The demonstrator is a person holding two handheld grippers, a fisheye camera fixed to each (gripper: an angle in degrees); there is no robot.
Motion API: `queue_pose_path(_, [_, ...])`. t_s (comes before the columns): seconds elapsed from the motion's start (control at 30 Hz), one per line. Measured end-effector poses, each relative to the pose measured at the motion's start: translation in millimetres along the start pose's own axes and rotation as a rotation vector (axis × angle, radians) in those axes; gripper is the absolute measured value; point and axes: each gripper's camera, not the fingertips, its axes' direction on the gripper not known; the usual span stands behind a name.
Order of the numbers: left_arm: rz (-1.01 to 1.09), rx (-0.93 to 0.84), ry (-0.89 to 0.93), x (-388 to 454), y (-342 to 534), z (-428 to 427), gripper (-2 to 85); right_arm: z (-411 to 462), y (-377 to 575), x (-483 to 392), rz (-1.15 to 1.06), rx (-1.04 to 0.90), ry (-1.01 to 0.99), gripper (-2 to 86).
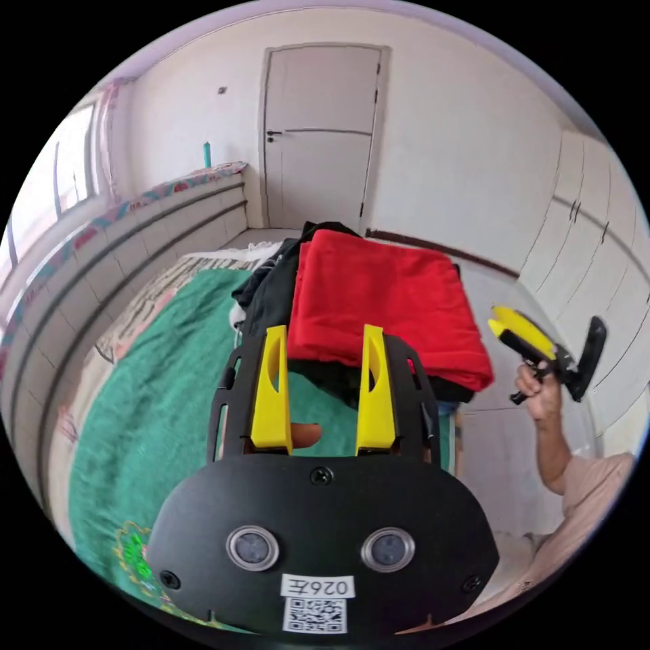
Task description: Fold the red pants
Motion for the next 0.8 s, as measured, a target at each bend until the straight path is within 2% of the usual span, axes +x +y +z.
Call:
queue_pose_path(0.03, [0.023, -0.025, -0.066, 3, -16, 19, 17.0, 10, 0, 4, -0.005, -0.007, 0.013, 9.5])
queue_pose_path(0.1, [0.027, -0.109, -0.073, -1, -35, 52, 17.2, 27, 1, 8, -0.015, -0.042, 0.041, 10.2])
queue_pose_path(0.2, [-0.057, -0.185, 0.041, -19, -49, 90, 16.7, 55, 6, 16, -0.016, -0.112, 0.08, 10.7])
queue_pose_path(0.27, [-0.088, -0.173, 0.093, -29, -51, 93, 16.3, 50, 13, 22, 0.012, -0.077, 0.071, 10.7])
queue_pose_path(0.4, [-0.016, -0.155, 0.132, -29, -49, 95, 11.6, 57, 29, 26, 0.017, -0.044, 0.081, 10.1])
queue_pose_path(0.57, [-0.072, -0.12, 0.152, -29, -47, 85, 5.8, 61, 31, 21, -0.038, -0.042, 0.15, 1.1])
queue_pose_path(0.8, [-0.107, -0.034, 0.174, -13, -30, 53, 1.8, 21, 12, 27, 0.041, 0.091, -0.026, -1.5])
